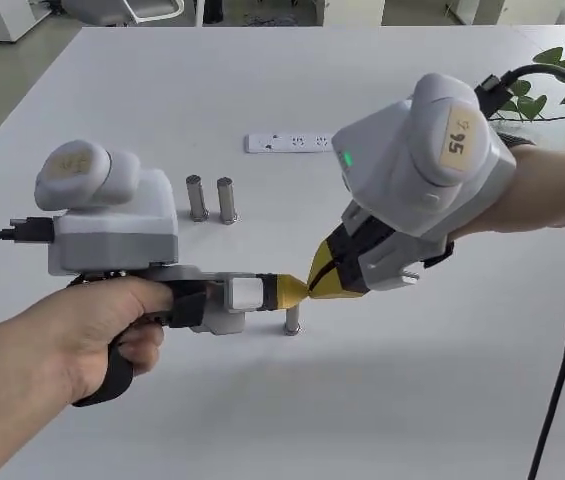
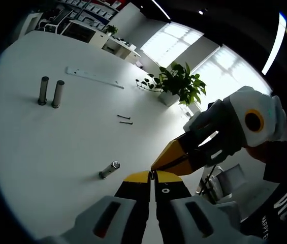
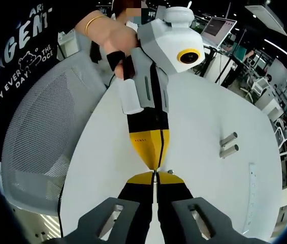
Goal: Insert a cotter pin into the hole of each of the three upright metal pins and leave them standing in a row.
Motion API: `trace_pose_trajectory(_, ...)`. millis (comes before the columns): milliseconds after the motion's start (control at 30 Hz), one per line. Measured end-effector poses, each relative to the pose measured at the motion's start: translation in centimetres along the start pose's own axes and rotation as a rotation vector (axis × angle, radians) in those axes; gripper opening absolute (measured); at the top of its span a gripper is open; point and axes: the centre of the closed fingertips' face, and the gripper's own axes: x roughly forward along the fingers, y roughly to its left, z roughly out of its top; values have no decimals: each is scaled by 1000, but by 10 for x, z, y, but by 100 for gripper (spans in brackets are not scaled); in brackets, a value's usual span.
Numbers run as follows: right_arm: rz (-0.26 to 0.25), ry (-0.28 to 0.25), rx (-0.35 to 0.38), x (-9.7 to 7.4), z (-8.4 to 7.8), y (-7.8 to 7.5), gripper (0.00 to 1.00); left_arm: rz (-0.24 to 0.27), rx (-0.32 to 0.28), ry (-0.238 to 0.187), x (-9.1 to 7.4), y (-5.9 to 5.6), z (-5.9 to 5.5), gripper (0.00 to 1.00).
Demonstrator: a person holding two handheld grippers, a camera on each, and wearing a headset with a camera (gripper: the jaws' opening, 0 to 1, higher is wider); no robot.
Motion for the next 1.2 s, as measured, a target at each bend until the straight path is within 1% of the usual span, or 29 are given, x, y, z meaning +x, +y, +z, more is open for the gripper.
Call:
trace_pose_trajectory(67,-2,-2,0,0,0,0,0,-2,-21,3,0,0,0,0)
trace_pose_trajectory(167,-10,-2,3,-1,0,-1,0,-1,-16,-2,0,0,1,0)
trace_pose_trajectory(233,-18,-6,4,-1,1,-3,0,2,-18,-14,-1,0,3,0)
trace_pose_trajectory(300,-21,-9,12,-1,1,-4,0,1,-13,-17,-1,0,4,0)
trace_pose_trajectory(667,-49,-23,2,-2,3,-7,0,4,23,-31,-3,1,8,0)
trace_pose_trajectory(833,-56,-38,30,-2,5,-9,0,3,43,-37,-4,1,9,0)
trace_pose_trajectory(867,-59,-43,56,-3,4,-10,0,2,51,-42,-4,1,10,0)
trace_pose_trajectory(933,-55,-48,58,-4,2,-11,0,-6,62,-45,-4,-1,11,0)
trace_pose_trajectory(967,-57,-58,74,-4,1,-14,0,-6,74,-45,-4,-1,11,0)
trace_pose_trajectory(1000,-50,-67,95,-5,1,-15,0,-4,99,-41,-4,-1,10,0)
trace_pose_trajectory(1033,-27,-81,130,-5,1,-12,0,-1,109,-37,-4,-1,9,0)
trace_pose_trajectory(1067,-20,-96,157,-5,2,-12,1,6,133,-31,-3,0,8,0)
trace_pose_trajectory(1100,0,-110,194,-6,2,-10,3,8,147,-27,-3,0,7,0)
trace_pose_trajectory(1133,15,-113,224,-6,1,-8,4,8,151,-29,-3,0,7,0)
trace_pose_trajectory(1167,29,-132,259,-7,2,-8,6,8,156,-29,-3,0,7,0)
trace_pose_trajectory(1200,48,-140,276,-7,2,-6,7,11,186,-22,-3,0,5,0)
